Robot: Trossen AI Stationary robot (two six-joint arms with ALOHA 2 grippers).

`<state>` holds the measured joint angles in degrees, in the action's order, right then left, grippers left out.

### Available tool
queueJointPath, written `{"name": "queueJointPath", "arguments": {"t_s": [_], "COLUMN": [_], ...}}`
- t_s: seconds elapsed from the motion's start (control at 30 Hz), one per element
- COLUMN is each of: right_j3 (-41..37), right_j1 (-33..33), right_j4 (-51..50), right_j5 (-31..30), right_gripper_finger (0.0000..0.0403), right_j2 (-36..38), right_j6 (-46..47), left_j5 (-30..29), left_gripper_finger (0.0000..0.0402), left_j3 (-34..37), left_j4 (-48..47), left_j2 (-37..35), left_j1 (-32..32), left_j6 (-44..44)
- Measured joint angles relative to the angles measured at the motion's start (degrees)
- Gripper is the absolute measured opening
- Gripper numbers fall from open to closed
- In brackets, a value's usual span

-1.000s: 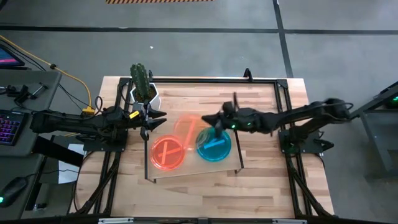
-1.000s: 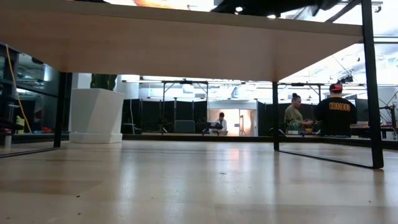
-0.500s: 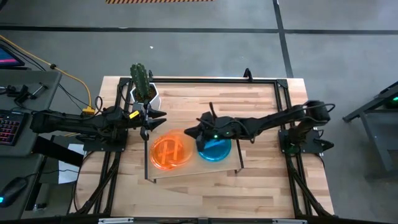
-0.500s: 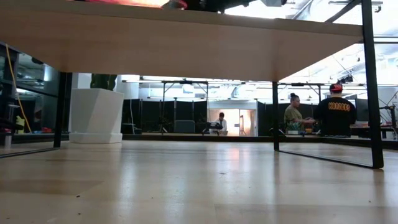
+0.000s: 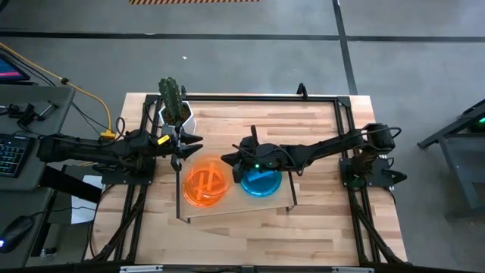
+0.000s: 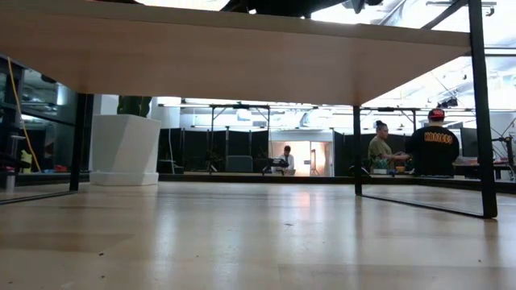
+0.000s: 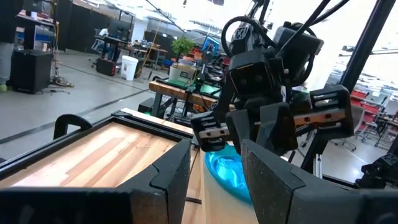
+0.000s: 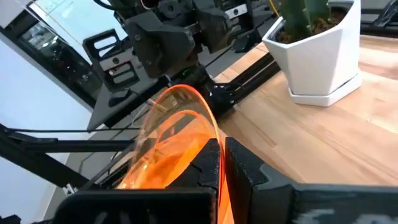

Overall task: Place and stack plates onto a shelf
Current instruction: Stack the orange transparent plate on top of the orange transparent plate

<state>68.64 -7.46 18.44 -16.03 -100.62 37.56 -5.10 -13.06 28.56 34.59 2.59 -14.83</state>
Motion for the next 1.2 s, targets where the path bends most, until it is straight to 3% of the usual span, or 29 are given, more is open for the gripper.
{"name": "queueJointPath", "arguments": {"t_s": [0.3, 0.87, 1.0, 1.2], "right_j3": [-0.13, -0.13, -0.13, -0.13], "right_j1": [-1.34, -1.33, -1.59, -2.27], "right_j4": [5.70, 6.53, 6.67, 6.71], "right_j5": [0.39, -0.94, -0.94, -0.85], "right_gripper_finger": [0.0000, 0.0003, 0.0025, 0.0092], "right_j2": [-3.53, -3.85, -3.85, -3.85], "right_j6": [1.44, 1.15, 0.47, -0.52], "left_j5": [-0.02, -0.04, -0.04, -0.04], "left_gripper_finger": [0.0136, 0.0136, 0.0136, 0.0136], "left_j3": [0.02, 0.02, 0.02, 0.02], "left_j4": [0.18, 0.06, 0.06, 0.06], "left_j2": [0.00, 0.00, 0.01, 0.01], "left_j1": [0.02, 0.00, 0.01, 0.02], "left_j6": [-0.01, 0.00, 0.00, -0.02]}}
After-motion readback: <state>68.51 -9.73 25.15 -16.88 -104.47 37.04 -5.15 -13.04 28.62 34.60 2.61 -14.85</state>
